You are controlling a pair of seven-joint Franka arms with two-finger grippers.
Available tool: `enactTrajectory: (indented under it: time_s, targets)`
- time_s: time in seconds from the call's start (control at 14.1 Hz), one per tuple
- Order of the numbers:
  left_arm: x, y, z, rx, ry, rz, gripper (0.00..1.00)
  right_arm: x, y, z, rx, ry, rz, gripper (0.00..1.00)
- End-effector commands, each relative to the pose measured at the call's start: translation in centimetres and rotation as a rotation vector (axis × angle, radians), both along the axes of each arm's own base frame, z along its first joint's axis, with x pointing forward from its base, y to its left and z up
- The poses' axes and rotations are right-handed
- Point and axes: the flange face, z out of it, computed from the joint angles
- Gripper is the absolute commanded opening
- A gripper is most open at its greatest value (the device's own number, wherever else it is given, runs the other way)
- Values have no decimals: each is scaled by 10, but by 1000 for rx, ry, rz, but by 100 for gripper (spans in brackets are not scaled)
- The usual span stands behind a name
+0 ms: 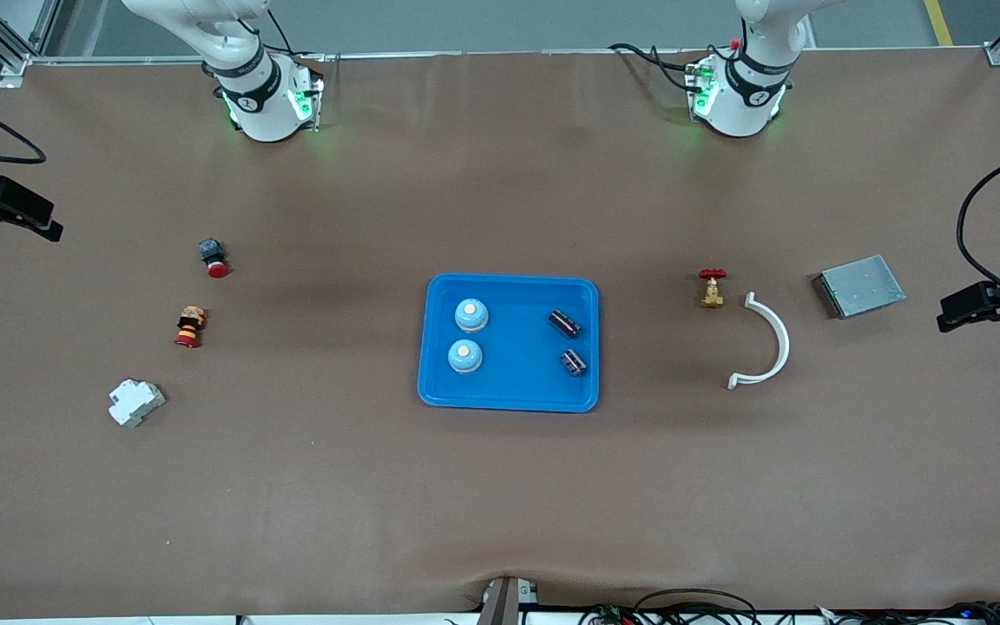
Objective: Place electrolytic capacitor and blue bell in tray
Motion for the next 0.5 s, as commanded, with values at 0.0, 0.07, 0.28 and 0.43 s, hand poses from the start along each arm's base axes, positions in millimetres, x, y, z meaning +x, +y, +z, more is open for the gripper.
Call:
enactTrajectory:
  time_s: [0.0, 0.07, 0.28, 0.43]
  targets:
    - [-8, -16, 17, -13, -16, -27, 100, -7, 2, 0, -8, -14, -10, 100]
    - [-7, -33, 18, -27, -20, -50, 100, -6, 2, -1, -8, -19, -10, 100]
    - [-5, -46, 33, -26, -58, -19, 100, -5, 3, -2, -7, -20, -9, 100]
    - [-7, -48, 36, -23, -62, -19, 100, -6, 4, -6, -2, -13, -10, 100]
